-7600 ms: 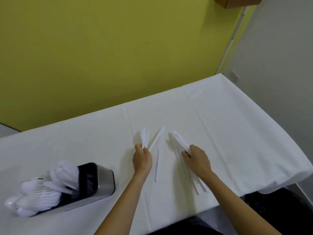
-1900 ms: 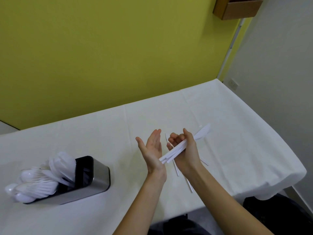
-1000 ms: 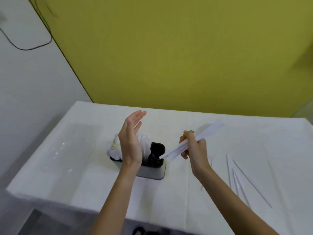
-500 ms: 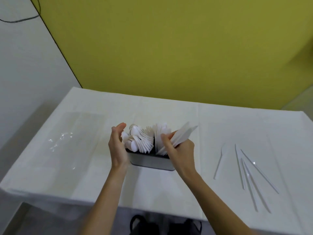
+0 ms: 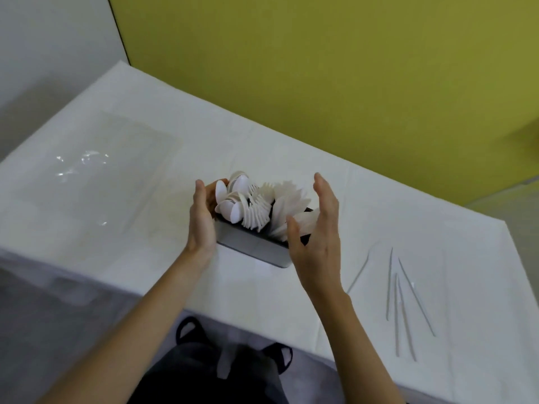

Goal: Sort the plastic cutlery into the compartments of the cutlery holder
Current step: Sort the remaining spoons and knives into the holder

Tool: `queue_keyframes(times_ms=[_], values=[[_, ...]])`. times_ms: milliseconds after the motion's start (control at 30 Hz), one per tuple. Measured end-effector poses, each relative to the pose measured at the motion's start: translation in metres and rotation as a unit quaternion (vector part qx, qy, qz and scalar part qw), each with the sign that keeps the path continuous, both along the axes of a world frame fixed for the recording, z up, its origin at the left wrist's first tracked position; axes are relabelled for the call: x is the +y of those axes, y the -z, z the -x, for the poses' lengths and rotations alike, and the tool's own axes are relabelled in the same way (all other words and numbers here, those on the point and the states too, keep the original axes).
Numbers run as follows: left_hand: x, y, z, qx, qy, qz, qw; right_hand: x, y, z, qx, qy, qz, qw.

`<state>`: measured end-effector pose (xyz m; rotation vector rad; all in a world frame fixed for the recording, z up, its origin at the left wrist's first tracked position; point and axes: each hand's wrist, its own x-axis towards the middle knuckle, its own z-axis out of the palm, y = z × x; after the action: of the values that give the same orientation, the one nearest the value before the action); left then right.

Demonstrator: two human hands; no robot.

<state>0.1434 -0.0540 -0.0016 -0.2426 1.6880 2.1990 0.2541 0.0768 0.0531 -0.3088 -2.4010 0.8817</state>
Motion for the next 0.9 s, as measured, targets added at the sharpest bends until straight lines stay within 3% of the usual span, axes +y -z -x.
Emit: queue_keyframes(times_ms=[133,267,433,533,733,900], values=[[-0.002,0.001,0.001,0.002,0.01,-0.001,1.0,-0.004,0.006,0.016,-0.092,-0.008,-0.156,0.983],[-0.003,0.004,0.002,0.01,0.03,0.001,0.999,-0.005,-0.003,0.012,-0.148,-0.005,-0.201,0.968],[-0.004,0.002,0.0,0.003,0.028,-0.01,1.0,-0.009,-0.026,0.02,-0.134,0.008,-0.15,0.98],[-0.004,-0.003,-0.002,0.008,0.032,0.001,0.999,-0.008,-0.02,0.034,-0.186,0.009,-0.126,0.974],[-0.008,-0.015,0.005,0.016,0.051,0.05,0.997,-0.002,-0.013,0.037,-0.222,-0.012,-0.15,0.963],[-0.008,-0.06,0.034,0.111,0.033,0.13,0.985,0.017,-0.03,0.02,-0.177,-0.049,0.05,0.982]])
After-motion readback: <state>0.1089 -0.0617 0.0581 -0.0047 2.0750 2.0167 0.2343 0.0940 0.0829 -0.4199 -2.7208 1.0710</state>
